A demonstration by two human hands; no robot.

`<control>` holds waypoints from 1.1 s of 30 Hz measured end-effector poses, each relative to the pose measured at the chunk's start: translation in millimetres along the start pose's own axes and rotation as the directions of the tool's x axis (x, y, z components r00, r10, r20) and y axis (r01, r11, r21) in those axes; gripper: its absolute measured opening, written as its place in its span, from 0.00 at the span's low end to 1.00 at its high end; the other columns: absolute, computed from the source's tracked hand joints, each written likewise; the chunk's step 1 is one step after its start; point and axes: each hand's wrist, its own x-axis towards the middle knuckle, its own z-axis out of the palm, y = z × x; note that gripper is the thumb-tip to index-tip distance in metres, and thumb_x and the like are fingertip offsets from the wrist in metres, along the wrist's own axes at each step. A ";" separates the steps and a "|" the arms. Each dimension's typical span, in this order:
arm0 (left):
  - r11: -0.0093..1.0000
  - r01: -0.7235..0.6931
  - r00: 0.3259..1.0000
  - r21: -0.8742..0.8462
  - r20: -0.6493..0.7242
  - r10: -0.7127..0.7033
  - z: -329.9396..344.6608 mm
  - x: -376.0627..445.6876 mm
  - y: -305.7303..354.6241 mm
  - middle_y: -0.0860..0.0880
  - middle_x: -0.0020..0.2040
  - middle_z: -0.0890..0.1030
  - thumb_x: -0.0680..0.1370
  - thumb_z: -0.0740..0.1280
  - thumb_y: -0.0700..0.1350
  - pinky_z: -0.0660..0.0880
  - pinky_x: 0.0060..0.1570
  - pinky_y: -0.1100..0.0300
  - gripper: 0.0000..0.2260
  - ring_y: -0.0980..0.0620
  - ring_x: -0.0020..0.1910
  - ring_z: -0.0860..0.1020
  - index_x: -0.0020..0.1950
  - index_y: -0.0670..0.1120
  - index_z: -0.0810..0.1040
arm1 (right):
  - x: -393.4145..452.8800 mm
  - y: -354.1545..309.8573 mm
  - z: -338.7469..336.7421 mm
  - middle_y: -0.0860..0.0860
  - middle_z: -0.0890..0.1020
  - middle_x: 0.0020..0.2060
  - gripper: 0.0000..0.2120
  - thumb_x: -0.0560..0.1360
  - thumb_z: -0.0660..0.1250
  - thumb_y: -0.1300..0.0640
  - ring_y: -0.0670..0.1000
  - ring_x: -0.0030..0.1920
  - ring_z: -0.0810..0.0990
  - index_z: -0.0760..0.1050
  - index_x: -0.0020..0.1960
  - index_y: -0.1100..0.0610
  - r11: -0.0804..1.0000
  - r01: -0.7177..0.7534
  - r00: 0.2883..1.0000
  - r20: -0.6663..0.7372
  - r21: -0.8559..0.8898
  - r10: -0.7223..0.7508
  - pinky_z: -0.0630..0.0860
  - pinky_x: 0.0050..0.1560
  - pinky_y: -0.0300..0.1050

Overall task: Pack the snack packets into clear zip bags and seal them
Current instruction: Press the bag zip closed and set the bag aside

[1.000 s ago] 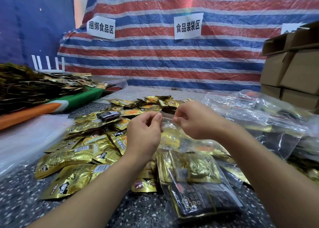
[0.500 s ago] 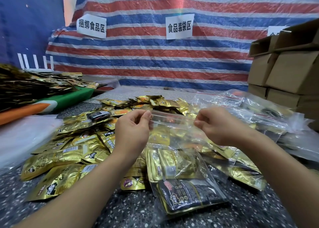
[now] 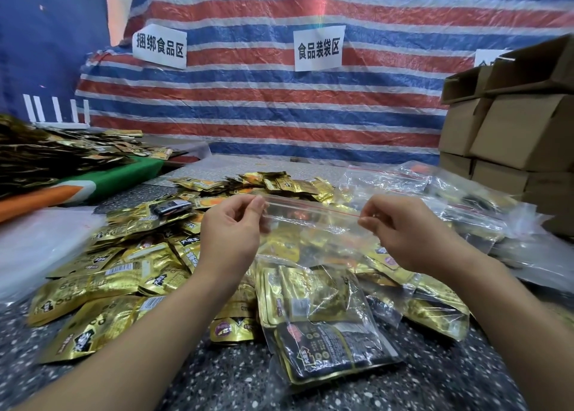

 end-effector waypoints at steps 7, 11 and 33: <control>0.990 0.077 0.990 -0.118 0.126 -0.062 3.9 -3.3 -4.3 0.47 0.37 0.83 0.80 0.61 0.54 0.78 0.33 0.61 0.11 0.50 0.34 0.82 0.53 0.48 0.78 | -8.0 2.8 11.1 0.51 0.78 0.31 0.13 0.78 0.69 0.61 0.54 0.32 0.77 0.75 0.39 0.46 0.977 0.047 0.983 -0.183 0.210 -0.007 0.74 0.35 0.50; 0.968 0.251 0.926 -0.006 0.293 -0.239 10.8 -8.0 0.0 0.47 0.38 0.85 0.74 0.51 0.66 0.76 0.38 0.61 0.27 0.52 0.37 0.84 0.55 0.47 0.77 | -9.2 9.4 15.3 0.49 0.75 0.31 0.09 0.79 0.67 0.58 0.43 0.30 0.71 0.76 0.40 0.53 0.950 -0.075 0.968 -0.206 0.302 0.142 0.69 0.34 0.42; 0.934 0.334 0.927 -0.124 0.224 -0.302 9.4 -12.2 -3.1 0.47 0.41 0.84 0.76 0.69 0.36 0.79 0.43 0.59 0.05 0.52 0.40 0.82 0.50 0.43 0.80 | -29.0 3.6 21.4 0.55 0.86 0.48 0.17 0.73 0.72 0.65 0.53 0.47 0.86 0.76 0.61 0.63 0.574 -0.550 0.786 0.609 0.606 0.111 0.80 0.43 0.40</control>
